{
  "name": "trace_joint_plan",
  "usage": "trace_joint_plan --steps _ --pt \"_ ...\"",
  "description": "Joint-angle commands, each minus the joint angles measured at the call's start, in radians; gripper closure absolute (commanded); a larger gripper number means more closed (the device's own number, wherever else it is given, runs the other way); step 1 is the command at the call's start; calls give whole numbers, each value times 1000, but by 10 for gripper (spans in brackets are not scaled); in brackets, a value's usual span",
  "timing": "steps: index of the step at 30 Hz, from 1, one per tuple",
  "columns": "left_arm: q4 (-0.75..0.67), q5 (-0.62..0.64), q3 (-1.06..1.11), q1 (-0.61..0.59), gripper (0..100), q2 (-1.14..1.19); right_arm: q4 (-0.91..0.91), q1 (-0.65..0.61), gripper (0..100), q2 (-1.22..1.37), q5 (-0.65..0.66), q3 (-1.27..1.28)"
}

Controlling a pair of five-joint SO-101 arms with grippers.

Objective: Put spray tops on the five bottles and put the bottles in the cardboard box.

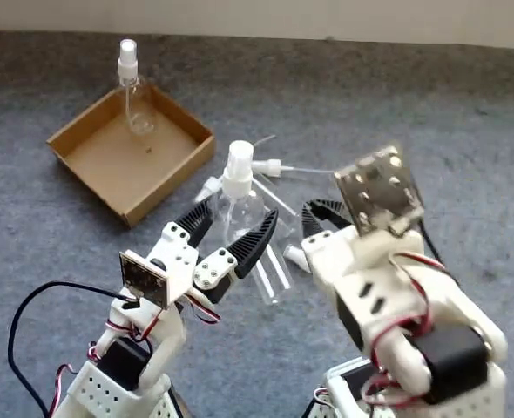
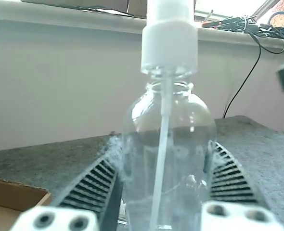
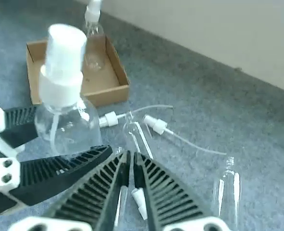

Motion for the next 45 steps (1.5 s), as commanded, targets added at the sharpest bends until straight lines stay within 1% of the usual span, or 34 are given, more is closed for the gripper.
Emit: trace_joint_plan --steps 1,5,9,12,20,26,31,34,36,42,45 --pt "-29 0 4 -10 923 -8 -101 13 993 -7 6 122" --pt "-29 0 2 -12 923 -8 -108 10 993 -64 6 226" --pt "-29 0 -2 -12 923 -8 -130 10 993 -243 6 274" --pt "-29 0 -7 -12 923 -8 -202 12 993 -367 5 341" --pt "-31 0 -58 -22 923 -1 -498 13 994 -588 2 733" --pt "-32 0 -91 -143 923 1 -616 10 994 -667 -170 901" --pt "-28 -6 -197 -159 923 15 -667 8 994 -694 -180 955" --pt "-28 -15 -274 -160 923 111 -668 8 994 -705 -183 987" --pt "-28 -32 -338 -159 923 217 -668 8 994 -705 -184 1009" --pt "-34 -29 -526 -151 923 524 -668 7 994 -705 -186 1055" --pt "-34 -25 -588 -150 923 633 -714 4 994 -705 -186 1095"
